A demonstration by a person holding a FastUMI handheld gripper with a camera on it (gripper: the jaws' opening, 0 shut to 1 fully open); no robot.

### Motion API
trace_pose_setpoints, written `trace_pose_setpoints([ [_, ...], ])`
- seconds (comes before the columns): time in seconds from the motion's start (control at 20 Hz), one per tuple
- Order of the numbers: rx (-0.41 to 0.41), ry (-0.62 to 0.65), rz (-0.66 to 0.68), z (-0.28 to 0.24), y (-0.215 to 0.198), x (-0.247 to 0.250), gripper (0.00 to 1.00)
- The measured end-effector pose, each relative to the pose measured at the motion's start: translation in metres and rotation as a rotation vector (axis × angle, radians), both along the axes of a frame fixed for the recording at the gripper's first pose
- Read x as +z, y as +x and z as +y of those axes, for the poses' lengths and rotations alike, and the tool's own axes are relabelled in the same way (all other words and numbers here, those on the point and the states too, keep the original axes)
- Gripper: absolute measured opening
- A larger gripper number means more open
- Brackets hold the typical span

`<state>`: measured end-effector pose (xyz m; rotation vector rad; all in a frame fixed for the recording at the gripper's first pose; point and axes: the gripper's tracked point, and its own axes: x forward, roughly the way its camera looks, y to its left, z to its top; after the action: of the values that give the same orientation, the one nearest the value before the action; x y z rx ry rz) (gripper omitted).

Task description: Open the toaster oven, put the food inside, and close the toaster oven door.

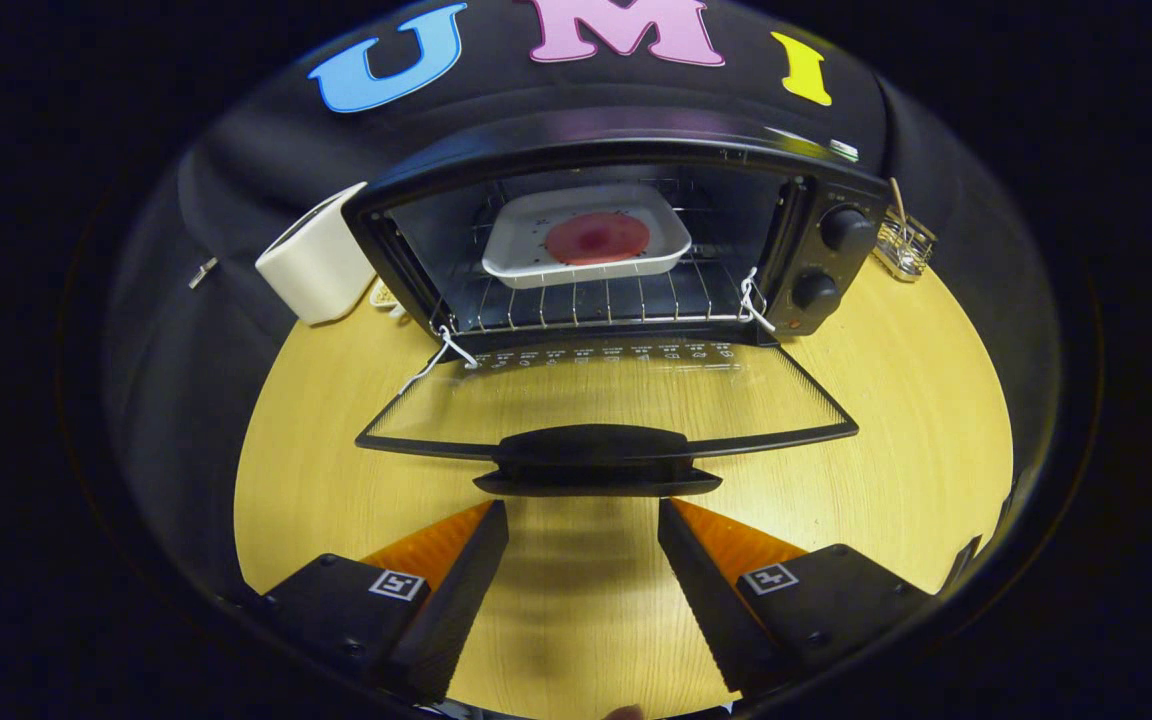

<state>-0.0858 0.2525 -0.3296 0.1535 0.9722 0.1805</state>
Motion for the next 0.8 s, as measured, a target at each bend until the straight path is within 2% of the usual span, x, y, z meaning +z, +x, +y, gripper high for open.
trace_pose_setpoints([
  [0.5, 0.027, 0.0, -0.161, -0.004, 0.016, 0.05, 0.99],
  [0.8, 0.036, -0.02, -0.318, -0.013, 0.044, 0.113, 0.99],
])
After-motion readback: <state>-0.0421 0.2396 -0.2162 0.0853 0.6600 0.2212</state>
